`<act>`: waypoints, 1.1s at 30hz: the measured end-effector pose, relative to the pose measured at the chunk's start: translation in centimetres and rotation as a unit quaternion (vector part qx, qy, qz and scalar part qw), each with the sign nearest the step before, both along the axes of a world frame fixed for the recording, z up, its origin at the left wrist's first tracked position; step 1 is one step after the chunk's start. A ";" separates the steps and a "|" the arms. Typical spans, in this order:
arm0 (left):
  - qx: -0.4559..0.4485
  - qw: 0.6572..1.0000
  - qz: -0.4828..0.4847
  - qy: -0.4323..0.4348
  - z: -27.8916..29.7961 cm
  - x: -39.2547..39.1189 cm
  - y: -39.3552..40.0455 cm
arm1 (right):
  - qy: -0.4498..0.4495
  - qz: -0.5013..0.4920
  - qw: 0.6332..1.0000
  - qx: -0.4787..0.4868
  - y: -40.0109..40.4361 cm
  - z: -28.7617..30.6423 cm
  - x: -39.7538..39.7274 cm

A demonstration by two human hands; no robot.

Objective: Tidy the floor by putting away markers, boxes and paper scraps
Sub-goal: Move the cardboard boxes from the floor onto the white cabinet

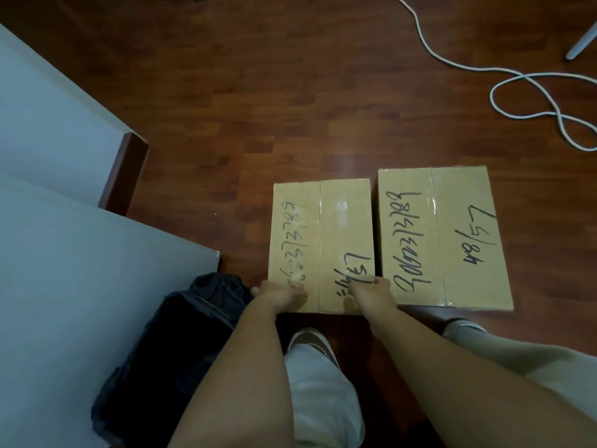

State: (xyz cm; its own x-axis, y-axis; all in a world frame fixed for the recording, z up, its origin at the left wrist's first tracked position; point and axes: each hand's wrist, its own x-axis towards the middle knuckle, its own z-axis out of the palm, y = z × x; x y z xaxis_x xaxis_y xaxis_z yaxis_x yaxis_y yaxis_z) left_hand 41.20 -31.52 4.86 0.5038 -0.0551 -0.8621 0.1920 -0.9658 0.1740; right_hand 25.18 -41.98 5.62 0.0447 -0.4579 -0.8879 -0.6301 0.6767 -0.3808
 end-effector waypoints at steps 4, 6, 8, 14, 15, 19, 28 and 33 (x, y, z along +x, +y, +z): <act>-0.033 0.997 0.073 -0.002 -0.4 -0.1 -0.2 | 0.033 0.046 0.998 0.016 0.3 -0.4 -0.3; -0.020 0.997 0.063 -0.028 -0.6 -0.2 -0.5 | 0.059 0.070 0.996 0.010 0.4 -0.4 -0.1; 0.005 0.996 0.026 -0.080 0.0 -0.6 -1.0 | 0.074 0.062 0.995 -0.007 0.4 -0.1 0.4; -0.045 0.984 -0.019 -0.170 4.4 1.0 -3.7 | 0.055 0.005 0.991 -0.119 -1.4 2.9 1.4; -0.081 0.981 -0.009 -0.175 5.3 1.5 -3.9 | 0.033 -0.014 0.991 -0.126 -1.7 3.6 1.4; -0.148 0.969 -0.008 -0.197 9.3 2.8 -3.5 | -0.072 -0.114 0.985 -0.110 -1.4 6.1 1.5; -0.289 0.913 0.090 -0.273 20.7 0.9 -1.2 | -0.296 -0.201 0.920 -0.159 -1.3 17.9 2.0; -0.373 0.848 0.130 -0.352 31.1 -0.2 0.0 | -0.401 -0.161 0.870 -0.237 -1.8 27.7 2.8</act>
State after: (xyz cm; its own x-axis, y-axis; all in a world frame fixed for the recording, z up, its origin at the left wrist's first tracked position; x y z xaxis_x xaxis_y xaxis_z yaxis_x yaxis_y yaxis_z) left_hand 40.97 -31.49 35.94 0.9584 -0.2611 -0.1153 -0.0241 -0.4765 0.8789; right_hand 27.98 -43.75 33.30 0.3636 -0.8679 -0.3385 0.1597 0.4161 -0.8952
